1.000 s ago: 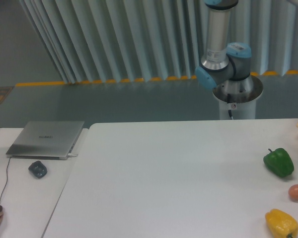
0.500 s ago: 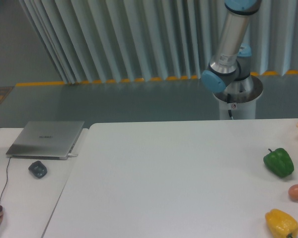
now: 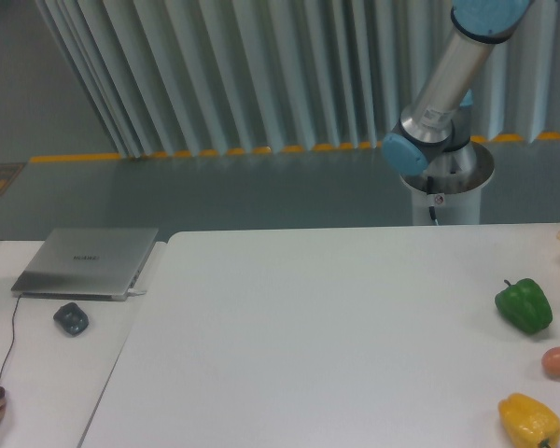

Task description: Place the red peppers in a basket

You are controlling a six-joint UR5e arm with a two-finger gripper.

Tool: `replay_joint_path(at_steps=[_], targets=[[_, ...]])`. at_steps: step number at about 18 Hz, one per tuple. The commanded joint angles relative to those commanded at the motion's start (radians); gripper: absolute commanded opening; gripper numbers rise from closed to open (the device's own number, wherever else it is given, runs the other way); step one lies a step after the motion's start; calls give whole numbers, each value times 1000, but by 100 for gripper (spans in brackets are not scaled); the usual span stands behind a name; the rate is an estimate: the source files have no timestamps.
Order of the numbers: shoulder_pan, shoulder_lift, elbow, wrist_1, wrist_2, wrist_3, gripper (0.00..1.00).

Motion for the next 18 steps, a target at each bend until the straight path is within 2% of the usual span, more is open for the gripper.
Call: replay_joint_path(at_steps=[1,2,7,10,14,18], targets=[[0,2,0,0,0,-2,96],[0,3,3,-2,-3,-6,100],[-8,21,6,-9,-23,-51,100],[-46,92,-23,-18,-9,-153,100],[-86,164,-31,-107,-8,-224,100],[-139,207,-32,-199,-6,-418,100]])
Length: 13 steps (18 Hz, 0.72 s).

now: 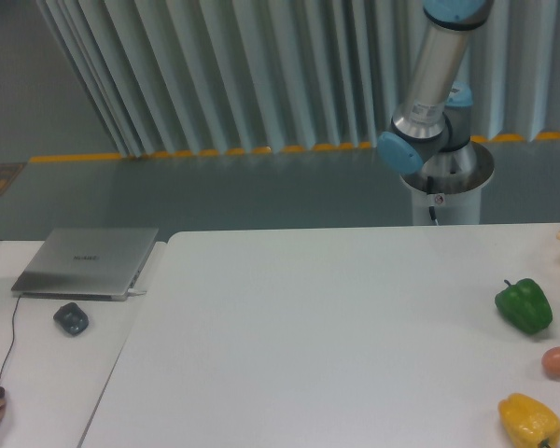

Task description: Place the red peppers in a basket

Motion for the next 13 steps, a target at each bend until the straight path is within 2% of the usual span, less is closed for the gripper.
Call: replay_joint_path(at_steps=[1,5,6,8,11,13], targets=[[-24,18,0,-43,0,-82,100],[-107,57,2,-153,3,-353,100],[-150,64,5,-189,3,-443,100],[-224,84,3,-209,3,-551,100],[-308,95,5,-218,2,-634,100],[-356,95,5,-220,3,-759,100]])
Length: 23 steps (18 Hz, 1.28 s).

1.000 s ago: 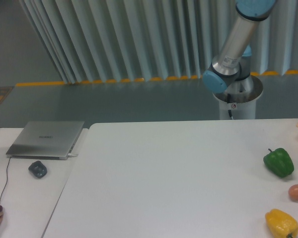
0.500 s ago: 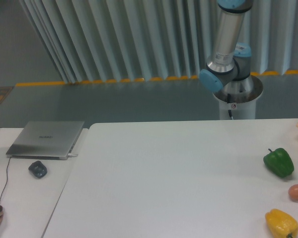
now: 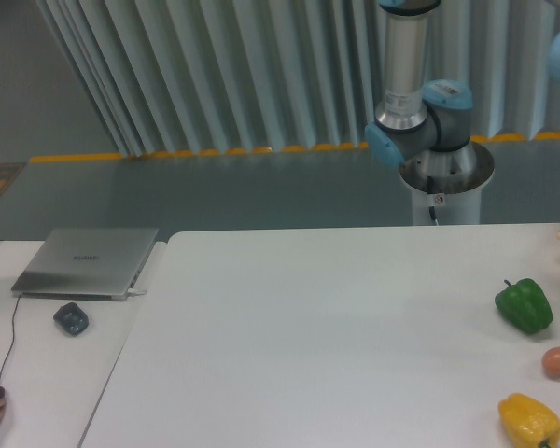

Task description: Place the red peppers in a basket

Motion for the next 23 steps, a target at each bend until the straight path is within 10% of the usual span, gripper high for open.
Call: replay_joint_path(at_steps=[23], targets=[[-77,-45,8,12,83,71,100]])
